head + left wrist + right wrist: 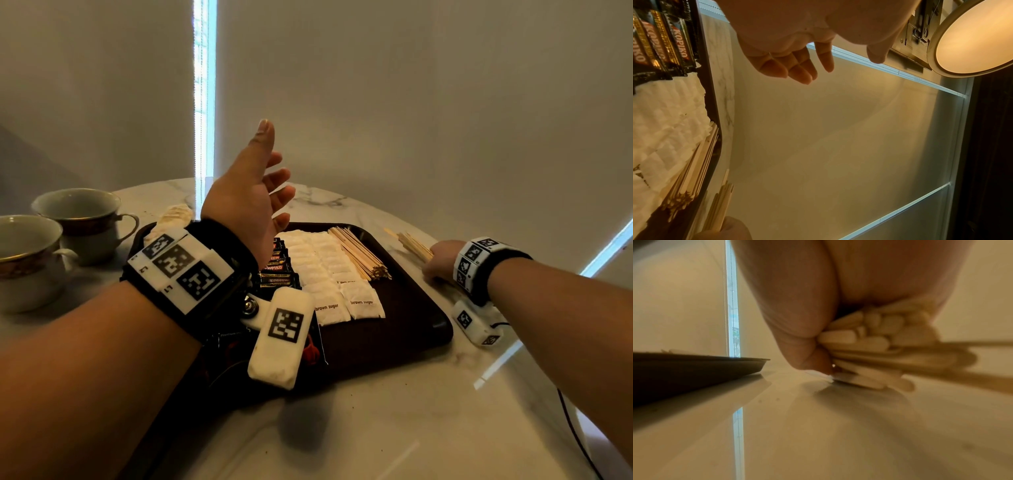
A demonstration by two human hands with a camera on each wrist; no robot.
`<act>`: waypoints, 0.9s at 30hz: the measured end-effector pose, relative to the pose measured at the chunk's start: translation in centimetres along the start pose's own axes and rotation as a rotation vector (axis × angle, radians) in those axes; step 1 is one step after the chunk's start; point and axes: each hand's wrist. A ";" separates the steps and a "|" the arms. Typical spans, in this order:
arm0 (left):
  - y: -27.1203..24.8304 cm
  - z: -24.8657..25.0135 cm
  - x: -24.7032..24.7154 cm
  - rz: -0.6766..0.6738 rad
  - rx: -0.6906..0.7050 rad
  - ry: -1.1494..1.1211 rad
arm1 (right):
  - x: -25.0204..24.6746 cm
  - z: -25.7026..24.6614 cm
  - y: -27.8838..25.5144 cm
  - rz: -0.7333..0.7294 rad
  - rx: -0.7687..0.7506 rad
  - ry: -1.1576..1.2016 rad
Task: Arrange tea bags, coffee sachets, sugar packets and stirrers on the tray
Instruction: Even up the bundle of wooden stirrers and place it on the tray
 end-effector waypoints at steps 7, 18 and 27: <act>-0.1 0.0 0.1 -0.013 -0.003 0.003 | 0.5 0.5 -0.4 0.020 -0.045 0.069; 0.2 -0.1 0.0 -0.023 -0.010 -0.010 | 0.0 2.7 -1.7 0.060 -0.145 0.346; 0.1 -0.4 0.1 -0.024 -0.016 -0.001 | 1.1 1.6 -2.1 0.011 -0.183 -0.034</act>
Point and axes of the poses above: each hand's wrist, its own y-axis towards the middle knuckle, its own x-axis out of the palm, z = x × y, and after that the axes turned 3 degrees about -x, right-handed
